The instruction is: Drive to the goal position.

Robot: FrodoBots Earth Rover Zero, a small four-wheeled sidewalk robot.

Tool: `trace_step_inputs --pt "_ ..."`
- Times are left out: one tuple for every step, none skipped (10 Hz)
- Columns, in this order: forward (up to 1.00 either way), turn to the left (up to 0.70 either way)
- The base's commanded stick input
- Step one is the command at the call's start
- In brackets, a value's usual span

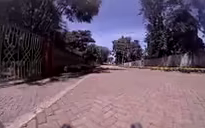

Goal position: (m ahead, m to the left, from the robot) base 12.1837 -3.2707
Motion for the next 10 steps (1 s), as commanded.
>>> trace_step_inputs --pt "0.7 0.0" --pt "0.7 0.0" --pt "0.7 0.0" --pt "0.7 0.0" --pt "0.7 0.0" --pt "0.7 0.0" --pt "0.7 0.0" --pt "0.7 0.0" --pt "0.7 0.0" --pt "0.7 0.0"
